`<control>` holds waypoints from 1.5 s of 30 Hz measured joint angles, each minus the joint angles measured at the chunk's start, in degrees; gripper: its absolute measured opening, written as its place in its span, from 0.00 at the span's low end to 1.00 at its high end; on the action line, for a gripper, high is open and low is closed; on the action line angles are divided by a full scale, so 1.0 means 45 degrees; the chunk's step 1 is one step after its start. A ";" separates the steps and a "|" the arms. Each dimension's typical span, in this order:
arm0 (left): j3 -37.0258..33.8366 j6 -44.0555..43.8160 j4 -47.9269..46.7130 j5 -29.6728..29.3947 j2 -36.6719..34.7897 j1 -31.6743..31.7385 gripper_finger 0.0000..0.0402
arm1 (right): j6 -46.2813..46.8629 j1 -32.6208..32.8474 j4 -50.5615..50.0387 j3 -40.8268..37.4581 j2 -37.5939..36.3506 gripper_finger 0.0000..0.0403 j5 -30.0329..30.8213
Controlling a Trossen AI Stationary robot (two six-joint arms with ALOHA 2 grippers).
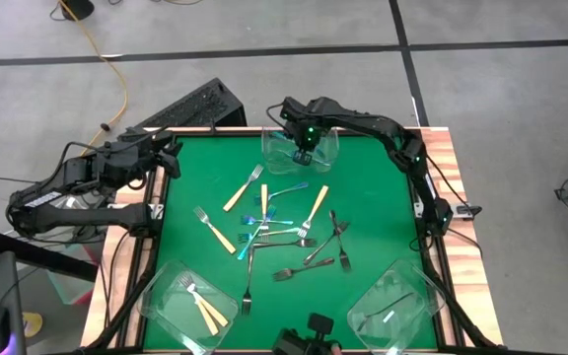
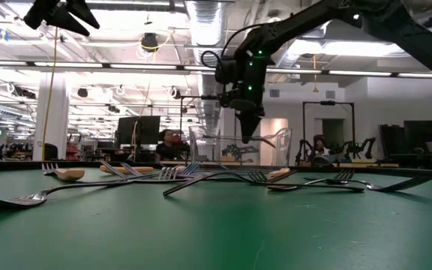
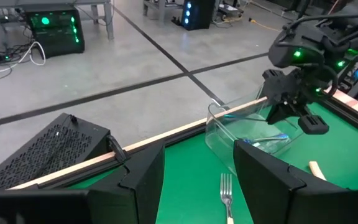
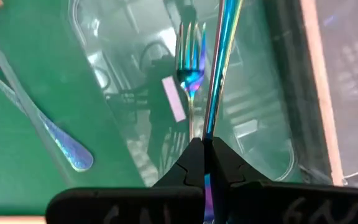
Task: Sort silverware by color (type)
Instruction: Put the blue fork into the top transparent bin
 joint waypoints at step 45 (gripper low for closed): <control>0.0000 0.0013 0.0019 -0.0017 -0.0002 0.0004 0.44 | 0.0976 -0.0058 0.2674 -0.2946 0.0015 0.10 -0.0309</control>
